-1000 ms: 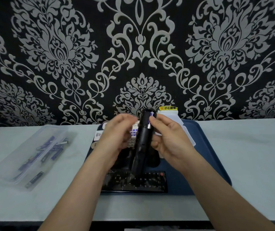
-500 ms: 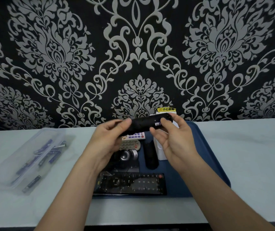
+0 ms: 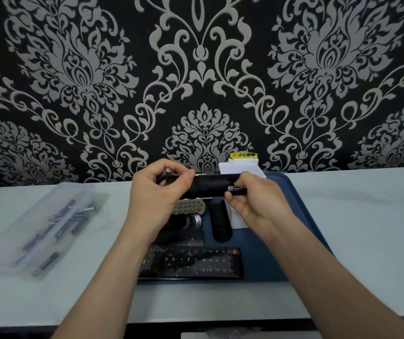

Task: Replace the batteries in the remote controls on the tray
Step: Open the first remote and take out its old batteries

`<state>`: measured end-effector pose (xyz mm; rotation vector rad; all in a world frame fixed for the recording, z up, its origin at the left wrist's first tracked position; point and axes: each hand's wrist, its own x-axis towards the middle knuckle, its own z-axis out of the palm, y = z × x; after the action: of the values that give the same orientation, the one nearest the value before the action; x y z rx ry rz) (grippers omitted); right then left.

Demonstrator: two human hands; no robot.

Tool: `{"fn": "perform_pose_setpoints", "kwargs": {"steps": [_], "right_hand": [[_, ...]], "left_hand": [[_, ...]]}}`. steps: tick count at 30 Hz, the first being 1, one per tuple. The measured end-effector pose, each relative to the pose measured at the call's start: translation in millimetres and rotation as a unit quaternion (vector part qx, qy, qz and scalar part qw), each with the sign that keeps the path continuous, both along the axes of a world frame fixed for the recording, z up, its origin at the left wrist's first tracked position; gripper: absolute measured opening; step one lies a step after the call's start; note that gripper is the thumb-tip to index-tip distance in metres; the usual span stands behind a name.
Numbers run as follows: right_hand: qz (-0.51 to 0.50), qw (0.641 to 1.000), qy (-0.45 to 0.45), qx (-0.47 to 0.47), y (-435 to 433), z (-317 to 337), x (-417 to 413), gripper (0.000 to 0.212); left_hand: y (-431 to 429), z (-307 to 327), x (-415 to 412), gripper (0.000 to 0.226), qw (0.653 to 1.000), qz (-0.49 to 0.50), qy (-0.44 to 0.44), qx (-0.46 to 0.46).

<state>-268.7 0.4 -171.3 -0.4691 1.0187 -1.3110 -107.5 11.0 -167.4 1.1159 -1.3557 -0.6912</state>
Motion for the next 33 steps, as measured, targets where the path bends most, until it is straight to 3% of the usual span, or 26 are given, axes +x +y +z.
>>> {"fn": "perform_pose_setpoints", "kwargs": {"steps": [5, 9, 11, 13, 15, 17, 20, 24, 29, 33], "right_hand": [[0.033, 0.999, -0.018, -0.031, 0.2, -2.8, 0.4, 0.014], [0.048, 0.992, -0.056, -0.099, -0.2, -2.6, -2.6, 0.015], [0.059, 0.987, -0.062, -0.133, 0.4, -2.8, -2.7, 0.011], [0.067, 0.984, -0.027, -0.163, 0.8, -3.7, -1.4, 0.012], [0.067, 0.978, 0.052, -0.188, 1.0, -3.4, -1.3, 0.018], [0.067, 0.971, 0.107, -0.204, 2.0, -1.9, -2.7, 0.02], [0.094, 0.962, 0.136, -0.217, 6.4, -0.7, -1.2, 0.02], [0.134, 0.93, 0.214, -0.266, 9.4, -2.5, 3.2, 0.023], [0.131, 0.904, 0.279, -0.295, 3.4, -13.2, 7.2, 0.03], [0.132, 0.882, 0.327, -0.313, -3.8, -25.8, 11.4, 0.038]], "left_hand": [[-2.0, -1.3, 3.8, 0.01, 0.999, 0.032, -0.016, -0.005], [-5.7, -2.6, 5.1, 0.017, 0.996, 0.073, -0.014, 0.046], [-6.6, -6.1, 4.4, 0.028, 0.991, 0.045, -0.089, 0.092], [-3.2, -11.1, -2.5, 0.042, 0.968, 0.0, -0.222, 0.119], [2.4, -16.0, -11.9, 0.046, 0.93, 0.024, -0.353, 0.097], [3.9, -18.0, -15.1, 0.037, 0.914, 0.092, -0.395, 0.026], [-0.2, -15.0, -15.9, 0.017, 0.943, 0.098, -0.312, -0.055], [4.2, -2.5, -29.5, 0.012, 0.996, 0.042, -0.075, -0.014], [8.7, 7.0, -34.4, 0.003, 0.999, 0.015, 0.012, 0.046], [13.4, 9.7, -43.8, 0.007, 0.982, -0.005, 0.159, 0.105]]}}
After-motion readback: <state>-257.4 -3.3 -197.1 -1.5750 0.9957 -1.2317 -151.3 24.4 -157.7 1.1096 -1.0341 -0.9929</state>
